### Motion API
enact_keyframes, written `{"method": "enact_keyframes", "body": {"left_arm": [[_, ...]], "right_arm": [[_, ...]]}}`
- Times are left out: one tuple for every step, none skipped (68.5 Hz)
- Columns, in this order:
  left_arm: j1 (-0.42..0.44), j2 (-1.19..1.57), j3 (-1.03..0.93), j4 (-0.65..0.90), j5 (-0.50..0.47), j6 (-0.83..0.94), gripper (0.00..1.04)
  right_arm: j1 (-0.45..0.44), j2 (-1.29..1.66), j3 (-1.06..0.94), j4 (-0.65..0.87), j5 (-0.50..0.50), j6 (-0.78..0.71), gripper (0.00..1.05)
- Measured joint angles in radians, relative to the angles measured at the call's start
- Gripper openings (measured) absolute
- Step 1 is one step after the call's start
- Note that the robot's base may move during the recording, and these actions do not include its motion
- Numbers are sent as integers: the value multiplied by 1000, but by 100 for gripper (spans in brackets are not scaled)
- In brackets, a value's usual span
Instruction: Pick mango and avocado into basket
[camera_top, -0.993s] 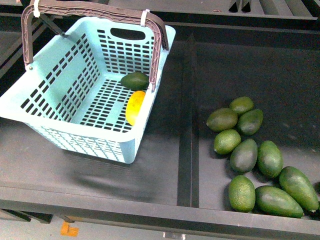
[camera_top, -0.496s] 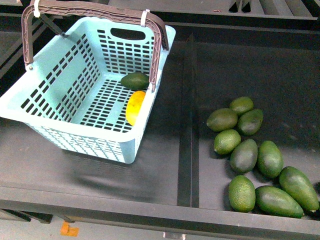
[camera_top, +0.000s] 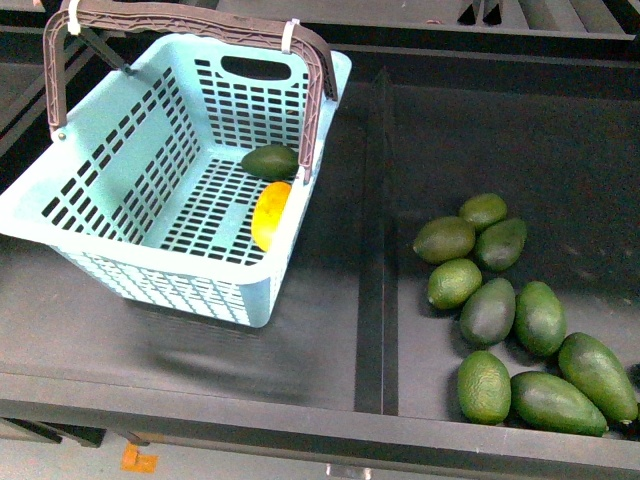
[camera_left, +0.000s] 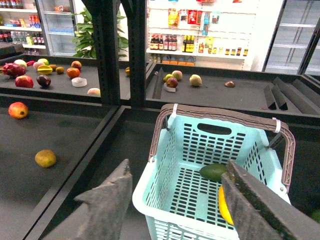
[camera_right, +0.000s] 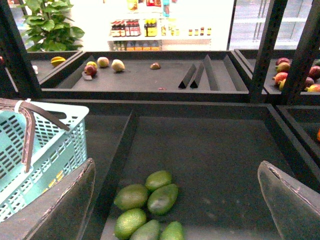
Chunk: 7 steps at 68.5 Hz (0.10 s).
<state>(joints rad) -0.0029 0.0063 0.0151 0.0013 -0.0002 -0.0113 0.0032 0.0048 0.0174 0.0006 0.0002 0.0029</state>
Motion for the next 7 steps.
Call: {"method": "enact_keyframes", "body": {"left_arm": [[0, 0, 0, 0, 0, 0, 64], [0, 0, 0, 0, 0, 0, 67], [0, 0, 0, 0, 0, 0, 71], [0, 0, 0, 0, 0, 0, 74], [0, 0, 0, 0, 0, 0, 78], [0, 0, 0, 0, 0, 0, 81], [0, 0, 0, 0, 0, 0, 83]], "right_arm": [[0, 0, 0, 0, 0, 0, 96], [0, 0, 0, 0, 0, 0, 96], [0, 0, 0, 0, 0, 0, 96], [0, 0, 0, 0, 0, 0, 96], [0, 0, 0, 0, 0, 0, 96], [0, 0, 0, 0, 0, 0, 96], [0, 0, 0, 0, 0, 0, 96]]}}
